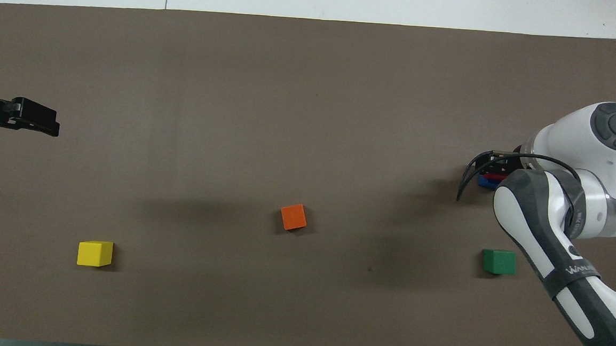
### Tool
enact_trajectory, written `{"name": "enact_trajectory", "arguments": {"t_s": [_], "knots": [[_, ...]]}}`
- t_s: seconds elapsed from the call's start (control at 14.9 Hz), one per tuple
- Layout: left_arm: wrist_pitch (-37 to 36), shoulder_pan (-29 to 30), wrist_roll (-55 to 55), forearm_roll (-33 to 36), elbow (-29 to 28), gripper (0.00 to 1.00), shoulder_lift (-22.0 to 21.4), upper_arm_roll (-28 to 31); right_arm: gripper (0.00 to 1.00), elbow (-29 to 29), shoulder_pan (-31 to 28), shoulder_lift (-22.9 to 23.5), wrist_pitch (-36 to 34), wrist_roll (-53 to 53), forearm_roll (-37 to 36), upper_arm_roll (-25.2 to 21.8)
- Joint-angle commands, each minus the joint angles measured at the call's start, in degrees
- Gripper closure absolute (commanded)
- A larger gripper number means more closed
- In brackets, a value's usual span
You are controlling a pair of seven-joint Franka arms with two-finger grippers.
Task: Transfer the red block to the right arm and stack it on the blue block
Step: 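Lower the red cube onto the blue cube with the right gripper, then open the right gripper and release the red cube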
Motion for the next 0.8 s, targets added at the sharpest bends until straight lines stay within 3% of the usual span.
{"name": "enact_trajectory", "arguments": {"t_s": [0.0, 0.2, 0.47, 0.74], "knots": [[1.02, 0.14, 0.33, 0.72, -1.64, 0.00, -1.39, 0.03, 0.00, 6.00, -0.58, -2.90, -8.26, -4.44, -0.95, 0.31], [1.02, 0.14, 0.33, 0.72, -1.64, 0.00, -1.39, 0.03, 0.00, 13.12, -0.84, -5.88, -16.78, -10.68, -0.52, -0.12], [1.02, 0.14, 0.33, 0.72, -1.64, 0.00, -1.39, 0.03, 0.00, 15.86, -3.03, -10.55, -21.29, -11.66, 7.12, -0.21], [1.02, 0.14, 0.33, 0.72, -1.73, 0.00, -1.39, 0.03, 0.00, 20.86, -3.48, -11.34, -30.85, -17.46, 7.66, -0.21]]}}
